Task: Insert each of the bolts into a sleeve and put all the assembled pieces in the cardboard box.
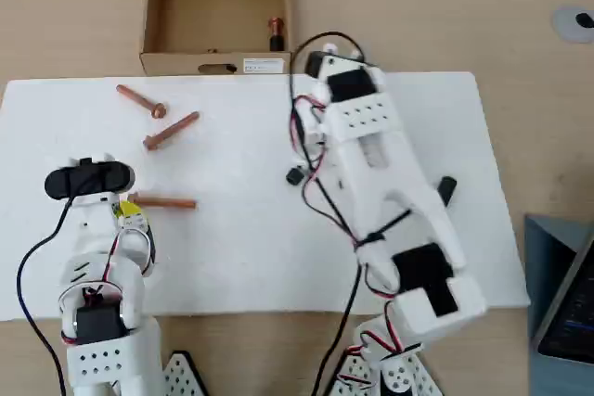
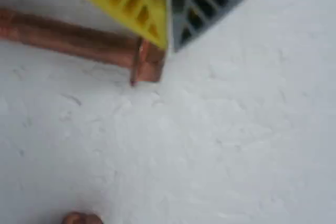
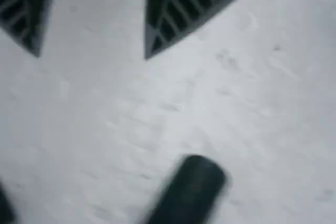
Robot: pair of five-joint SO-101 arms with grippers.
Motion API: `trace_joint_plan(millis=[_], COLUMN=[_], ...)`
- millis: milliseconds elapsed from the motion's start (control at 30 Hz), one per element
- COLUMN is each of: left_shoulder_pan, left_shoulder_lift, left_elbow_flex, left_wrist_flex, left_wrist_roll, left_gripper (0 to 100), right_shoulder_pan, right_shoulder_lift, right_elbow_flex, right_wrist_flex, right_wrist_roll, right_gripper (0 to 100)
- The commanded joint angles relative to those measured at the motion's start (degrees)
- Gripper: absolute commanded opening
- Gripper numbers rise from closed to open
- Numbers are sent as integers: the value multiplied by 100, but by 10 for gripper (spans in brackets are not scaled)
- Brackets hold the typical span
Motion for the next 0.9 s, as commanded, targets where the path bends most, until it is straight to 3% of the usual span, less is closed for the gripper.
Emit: trace_joint_plan(millis=[0,867], left_shoulder_pan=[-18,-18], left_shoulder_lift=[-13,-13], left_elbow_flex=[70,70], left_wrist_flex=[-62,-62], left_wrist_roll=[0,0], left_gripper=[2,2], right_shoulder_pan=[-295,-409], right_shoulder_lift=[251,2774], right_elbow_flex=[-497,-2334], right_wrist_flex=[-220,-352], right_wrist_roll=[-62,-62], right_gripper=[161,160])
